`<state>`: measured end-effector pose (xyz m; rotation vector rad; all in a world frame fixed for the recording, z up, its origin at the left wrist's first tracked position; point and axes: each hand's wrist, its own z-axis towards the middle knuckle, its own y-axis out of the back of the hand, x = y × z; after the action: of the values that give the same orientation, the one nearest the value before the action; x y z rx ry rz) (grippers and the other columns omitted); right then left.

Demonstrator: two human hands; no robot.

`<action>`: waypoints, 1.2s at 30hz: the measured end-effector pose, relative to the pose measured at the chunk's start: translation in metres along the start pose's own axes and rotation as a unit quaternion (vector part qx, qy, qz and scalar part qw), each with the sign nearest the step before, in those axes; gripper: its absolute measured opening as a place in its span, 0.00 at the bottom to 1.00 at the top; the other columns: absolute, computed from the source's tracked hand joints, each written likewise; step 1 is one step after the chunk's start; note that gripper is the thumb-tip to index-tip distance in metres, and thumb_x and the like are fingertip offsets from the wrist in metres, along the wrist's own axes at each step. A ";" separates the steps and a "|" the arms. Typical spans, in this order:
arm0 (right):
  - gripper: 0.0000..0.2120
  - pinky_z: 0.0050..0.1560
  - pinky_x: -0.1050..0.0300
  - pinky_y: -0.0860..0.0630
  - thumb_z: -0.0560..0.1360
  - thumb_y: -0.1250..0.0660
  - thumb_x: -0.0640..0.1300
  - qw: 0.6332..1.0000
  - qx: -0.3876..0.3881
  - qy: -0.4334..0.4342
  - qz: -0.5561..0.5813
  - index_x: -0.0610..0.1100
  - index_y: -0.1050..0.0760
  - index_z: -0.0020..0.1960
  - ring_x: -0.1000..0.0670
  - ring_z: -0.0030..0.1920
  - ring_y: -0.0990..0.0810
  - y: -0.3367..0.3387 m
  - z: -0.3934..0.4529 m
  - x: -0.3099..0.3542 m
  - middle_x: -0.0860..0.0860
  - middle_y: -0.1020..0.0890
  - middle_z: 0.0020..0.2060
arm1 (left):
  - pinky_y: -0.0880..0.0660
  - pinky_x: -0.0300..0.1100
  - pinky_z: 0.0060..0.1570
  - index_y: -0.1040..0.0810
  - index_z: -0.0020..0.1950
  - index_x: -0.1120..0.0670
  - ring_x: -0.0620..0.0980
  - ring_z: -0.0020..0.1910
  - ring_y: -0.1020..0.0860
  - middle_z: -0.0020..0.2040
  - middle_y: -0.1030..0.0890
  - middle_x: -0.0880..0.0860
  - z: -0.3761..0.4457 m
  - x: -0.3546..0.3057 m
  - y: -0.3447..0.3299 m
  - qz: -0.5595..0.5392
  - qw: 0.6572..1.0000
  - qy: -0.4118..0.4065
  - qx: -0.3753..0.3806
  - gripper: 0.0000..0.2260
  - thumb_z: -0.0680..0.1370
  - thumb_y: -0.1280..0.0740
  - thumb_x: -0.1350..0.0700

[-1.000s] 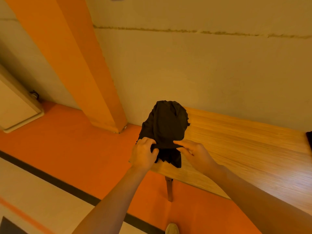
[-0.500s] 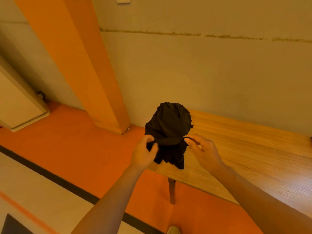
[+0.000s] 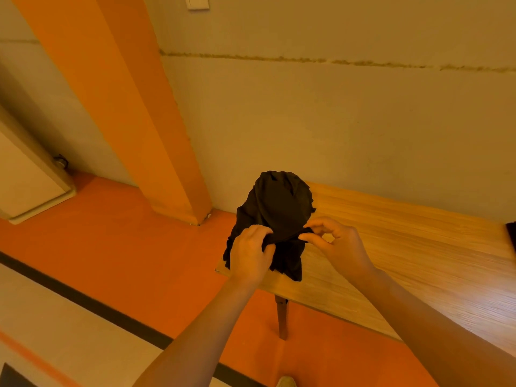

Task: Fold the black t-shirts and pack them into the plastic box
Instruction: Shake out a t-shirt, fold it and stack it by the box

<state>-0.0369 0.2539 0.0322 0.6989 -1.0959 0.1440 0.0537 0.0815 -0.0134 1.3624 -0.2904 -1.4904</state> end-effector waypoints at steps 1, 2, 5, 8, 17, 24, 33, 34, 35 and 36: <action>0.11 0.47 0.72 0.27 0.70 0.27 0.41 1.000 0.006 0.003 0.000 0.55 0.22 0.47 0.60 0.45 0.20 0.001 0.000 0.000 0.57 0.18 0.40 | 0.24 0.45 0.48 0.20 0.53 0.54 0.50 0.52 0.23 0.52 0.21 0.49 -0.001 0.004 0.001 -0.002 1.000 0.008 0.000 0.10 0.73 0.31 0.62; 0.10 0.47 0.70 0.27 0.70 0.26 0.41 1.000 0.011 0.003 0.003 0.55 0.22 0.46 0.59 0.45 0.20 0.002 -0.001 0.000 0.57 0.18 0.40 | 0.23 0.46 0.48 0.20 0.53 0.54 0.50 0.52 0.23 0.53 0.21 0.49 -0.002 0.007 0.003 -0.004 1.000 0.015 -0.005 0.10 0.73 0.31 0.63; 0.09 0.48 0.69 0.26 0.72 0.28 0.41 1.000 0.015 -0.003 0.008 0.54 0.20 0.46 0.59 0.46 0.20 0.004 0.000 -0.001 0.58 0.17 0.42 | 0.23 0.43 0.47 0.20 0.53 0.55 0.49 0.51 0.22 0.54 0.20 0.49 -0.003 0.013 0.010 -0.005 0.999 0.040 -0.022 0.09 0.74 0.30 0.63; 0.09 0.48 0.71 0.26 0.74 0.30 0.40 1.000 0.015 -0.006 -0.006 0.53 0.21 0.49 0.62 0.48 0.20 0.006 0.002 -0.001 0.59 0.18 0.44 | 0.22 0.41 0.48 0.18 0.56 0.55 0.49 0.51 0.20 0.54 0.18 0.50 -0.002 0.015 0.015 -0.020 0.998 0.060 -0.018 0.10 0.76 0.32 0.61; 0.12 0.51 0.53 0.22 0.80 0.38 0.43 0.986 0.090 0.025 -0.139 0.45 0.22 0.62 0.51 0.50 0.20 0.002 0.010 0.006 0.48 0.18 0.49 | 0.33 0.28 0.53 0.19 0.57 0.52 0.40 0.55 0.26 0.53 0.20 0.45 0.004 -0.015 0.023 -0.066 0.995 -0.055 0.050 0.11 0.79 0.38 0.58; 0.13 0.43 0.76 0.30 0.80 0.38 0.42 0.989 0.050 0.001 -0.139 0.46 0.24 0.63 0.58 0.48 0.22 0.017 0.013 0.008 0.55 0.21 0.46 | 0.32 0.29 0.47 0.19 0.57 0.56 0.45 0.49 0.26 0.50 0.23 0.49 0.008 0.007 0.033 -0.022 0.998 0.027 -0.054 0.09 0.78 0.34 0.61; 0.07 0.53 0.80 0.34 0.73 0.29 0.41 0.996 0.020 -0.029 -0.078 0.47 0.22 0.51 0.70 0.46 0.22 0.017 0.012 0.004 0.57 0.17 0.41 | 0.24 0.44 0.45 0.19 0.54 0.52 0.48 0.46 0.23 0.46 0.20 0.48 0.007 0.013 0.034 0.003 0.998 0.047 -0.037 0.07 0.77 0.34 0.58; 0.07 0.53 0.77 0.31 0.72 0.28 0.42 0.997 0.018 -0.036 -0.063 0.49 0.22 0.49 0.68 0.46 0.21 0.019 0.012 0.004 0.57 0.17 0.41 | 0.24 0.44 0.46 0.19 0.53 0.52 0.47 0.46 0.23 0.46 0.20 0.47 0.006 0.015 0.034 -0.002 0.998 0.047 -0.036 0.07 0.77 0.34 0.57; 0.06 0.53 0.74 0.29 0.72 0.28 0.42 0.998 0.017 -0.042 -0.051 0.50 0.21 0.48 0.65 0.46 0.20 0.020 0.011 0.003 0.57 0.16 0.41 | 0.24 0.43 0.46 0.19 0.53 0.52 0.47 0.47 0.23 0.46 0.20 0.47 0.005 0.017 0.035 -0.003 0.998 0.046 -0.035 0.07 0.77 0.34 0.57; 0.06 0.52 0.72 0.27 0.72 0.28 0.42 0.998 0.015 -0.042 -0.045 0.51 0.21 0.47 0.64 0.46 0.19 0.021 0.011 0.004 0.56 0.16 0.42 | 0.24 0.43 0.47 0.19 0.53 0.52 0.46 0.48 0.23 0.46 0.20 0.46 0.004 0.019 0.035 0.000 0.998 0.044 -0.036 0.07 0.77 0.33 0.57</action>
<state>-0.0527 0.2629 0.0478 0.7864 -1.1415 0.0548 0.0719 0.0495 0.0033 1.3659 -0.1792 -1.4224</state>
